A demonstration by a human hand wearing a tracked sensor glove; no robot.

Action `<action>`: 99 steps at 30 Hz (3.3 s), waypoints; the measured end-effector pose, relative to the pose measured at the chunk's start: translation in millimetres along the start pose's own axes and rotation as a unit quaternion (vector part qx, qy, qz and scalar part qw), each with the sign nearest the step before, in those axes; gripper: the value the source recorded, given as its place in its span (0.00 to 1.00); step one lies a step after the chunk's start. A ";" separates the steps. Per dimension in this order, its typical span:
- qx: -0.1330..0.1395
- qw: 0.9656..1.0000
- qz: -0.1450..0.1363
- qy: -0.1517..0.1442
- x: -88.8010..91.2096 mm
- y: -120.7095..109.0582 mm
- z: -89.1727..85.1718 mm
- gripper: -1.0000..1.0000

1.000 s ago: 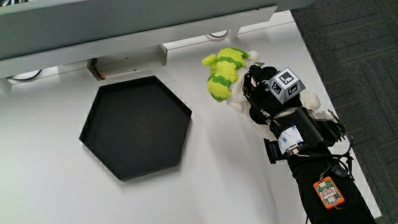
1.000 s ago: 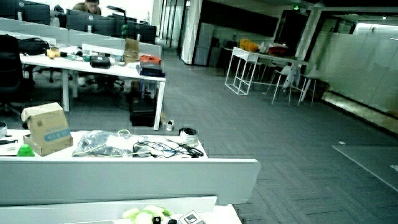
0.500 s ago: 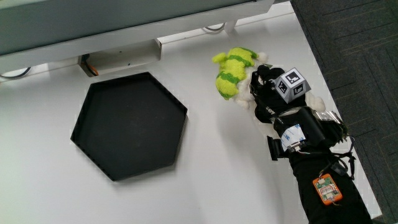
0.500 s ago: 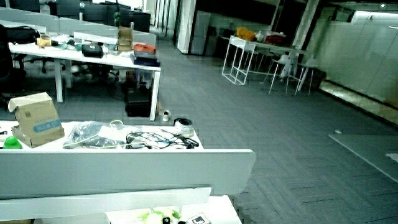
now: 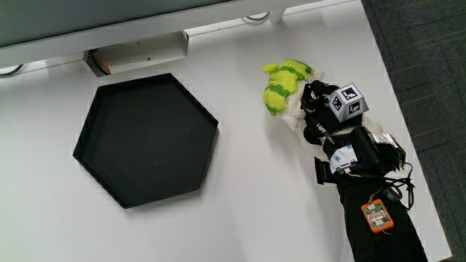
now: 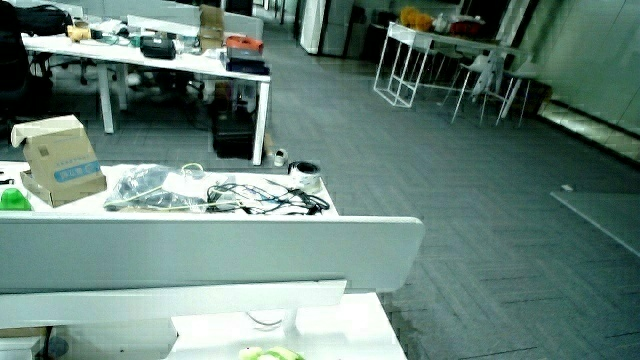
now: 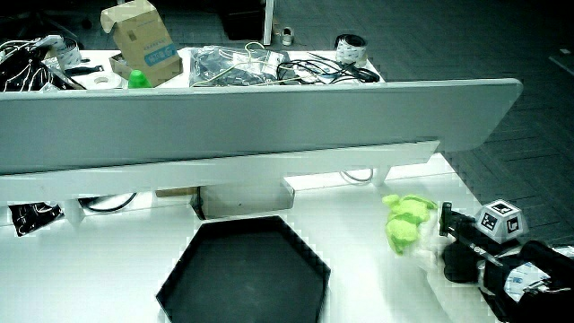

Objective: Place sheep dool on desk

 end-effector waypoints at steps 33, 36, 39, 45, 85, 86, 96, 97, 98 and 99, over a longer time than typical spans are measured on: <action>-0.096 0.993 -0.074 -0.002 24.9 -10.8 -43.1 0.36; -0.126 0.990 -0.062 -0.009 22.3 -6.3 -52.5 0.32; -0.149 0.987 -0.052 -0.002 20.0 -5.9 -54.5 0.27; -0.222 0.974 -0.041 0.005 29.4 -3.6 -71.8 0.18; -0.246 0.969 0.004 0.039 35.1 -23.7 -91.5 0.00; -0.233 0.972 0.003 0.033 33.3 -25.9 -92.3 0.00; -0.185 0.979 0.031 0.078 18.5 -50.6 -92.8 0.00; -0.162 0.984 0.034 0.069 13.4 -54.8 -90.2 0.00; -0.172 0.980 0.046 0.092 8.7 -58.7 -89.8 0.00; -0.175 0.980 0.043 0.083 8.7 -60.0 -97.5 0.00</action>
